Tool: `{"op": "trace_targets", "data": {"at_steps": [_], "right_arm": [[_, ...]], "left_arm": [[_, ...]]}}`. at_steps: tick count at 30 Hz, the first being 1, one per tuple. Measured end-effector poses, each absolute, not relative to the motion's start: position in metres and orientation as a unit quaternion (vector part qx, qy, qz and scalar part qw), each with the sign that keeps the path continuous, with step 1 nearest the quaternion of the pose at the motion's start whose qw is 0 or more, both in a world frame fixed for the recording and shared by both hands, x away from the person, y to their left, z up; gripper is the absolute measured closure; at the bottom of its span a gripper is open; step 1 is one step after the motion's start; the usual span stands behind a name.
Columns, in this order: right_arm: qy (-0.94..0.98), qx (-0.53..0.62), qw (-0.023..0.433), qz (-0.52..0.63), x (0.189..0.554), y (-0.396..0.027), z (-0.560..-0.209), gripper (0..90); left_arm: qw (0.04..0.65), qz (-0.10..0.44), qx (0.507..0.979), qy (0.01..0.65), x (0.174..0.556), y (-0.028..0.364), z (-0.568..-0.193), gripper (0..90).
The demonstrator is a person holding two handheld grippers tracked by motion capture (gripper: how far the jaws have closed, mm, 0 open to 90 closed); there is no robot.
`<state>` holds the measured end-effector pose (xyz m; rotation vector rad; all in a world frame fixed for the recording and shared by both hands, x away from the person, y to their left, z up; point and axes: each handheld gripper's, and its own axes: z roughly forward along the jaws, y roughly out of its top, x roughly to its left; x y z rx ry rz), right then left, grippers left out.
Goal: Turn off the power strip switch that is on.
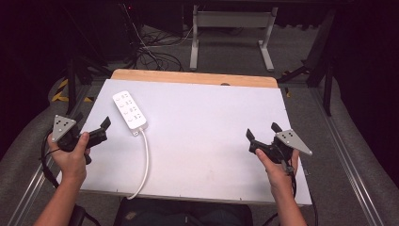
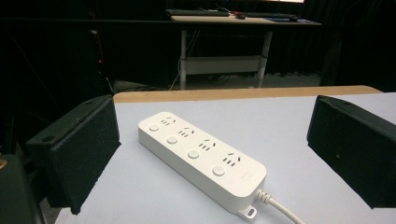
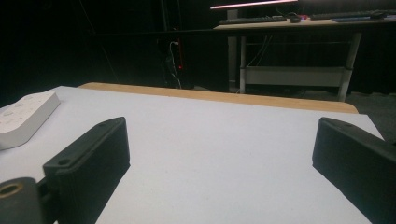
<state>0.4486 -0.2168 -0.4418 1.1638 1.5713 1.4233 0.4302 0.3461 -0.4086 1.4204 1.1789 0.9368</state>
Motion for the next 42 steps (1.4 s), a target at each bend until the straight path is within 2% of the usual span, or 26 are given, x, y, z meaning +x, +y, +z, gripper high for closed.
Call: {"op": "trace_targets", "data": {"at_steps": [42], "right_arm": [[0.609,0.450,0.354,0.549,0.4463,-0.2147,-0.4418,5.5]], "left_arm": [[0.513,0.382,0.591,0.491,0.4299,0.3471,-0.4101,3.4]]}}
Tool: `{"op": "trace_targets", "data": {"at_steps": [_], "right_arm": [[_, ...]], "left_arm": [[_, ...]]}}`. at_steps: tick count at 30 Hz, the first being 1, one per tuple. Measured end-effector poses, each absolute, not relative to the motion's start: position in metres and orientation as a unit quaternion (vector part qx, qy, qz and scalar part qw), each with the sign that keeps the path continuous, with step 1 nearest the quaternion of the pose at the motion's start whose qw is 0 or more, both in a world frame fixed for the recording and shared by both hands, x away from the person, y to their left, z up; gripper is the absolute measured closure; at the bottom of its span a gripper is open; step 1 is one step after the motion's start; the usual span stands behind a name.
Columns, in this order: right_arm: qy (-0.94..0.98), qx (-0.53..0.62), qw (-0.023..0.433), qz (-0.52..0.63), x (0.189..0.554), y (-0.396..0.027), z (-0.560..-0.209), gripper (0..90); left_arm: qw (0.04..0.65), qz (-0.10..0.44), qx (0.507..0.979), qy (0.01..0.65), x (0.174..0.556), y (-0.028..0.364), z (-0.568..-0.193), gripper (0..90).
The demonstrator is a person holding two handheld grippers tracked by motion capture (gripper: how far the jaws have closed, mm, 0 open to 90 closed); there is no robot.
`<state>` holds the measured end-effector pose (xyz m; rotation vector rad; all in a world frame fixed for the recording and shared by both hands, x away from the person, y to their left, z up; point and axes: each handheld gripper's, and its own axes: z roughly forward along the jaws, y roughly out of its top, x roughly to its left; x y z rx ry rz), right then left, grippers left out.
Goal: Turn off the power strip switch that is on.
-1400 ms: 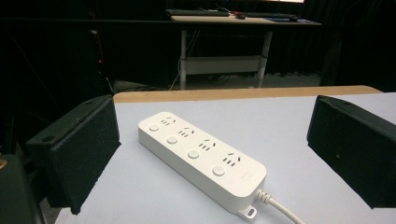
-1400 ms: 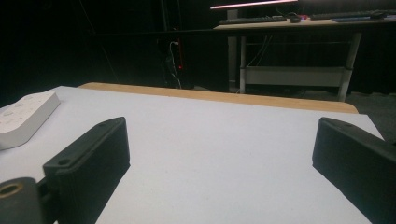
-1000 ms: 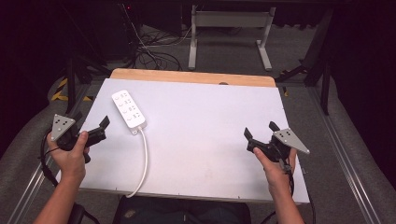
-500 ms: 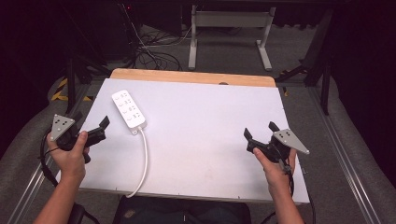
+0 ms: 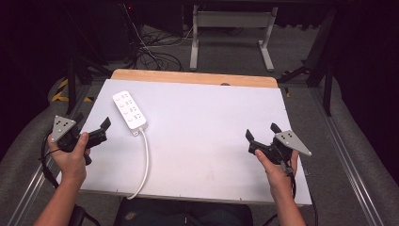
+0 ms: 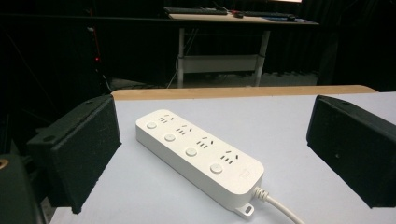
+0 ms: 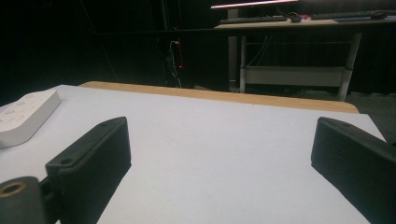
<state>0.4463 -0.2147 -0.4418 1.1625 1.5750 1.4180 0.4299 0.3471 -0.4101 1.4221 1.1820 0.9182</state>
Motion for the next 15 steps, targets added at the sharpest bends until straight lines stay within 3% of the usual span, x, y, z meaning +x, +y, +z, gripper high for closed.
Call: {"op": "trace_targets", "data": {"at_steps": [15], "right_arm": [[0.614,0.448,0.346,0.550,0.4521,-0.2144,-0.4457,5.8]], "left_arm": [[0.509,0.377,0.596,0.494,0.4370,0.3486,-0.4132,3.7]]}}
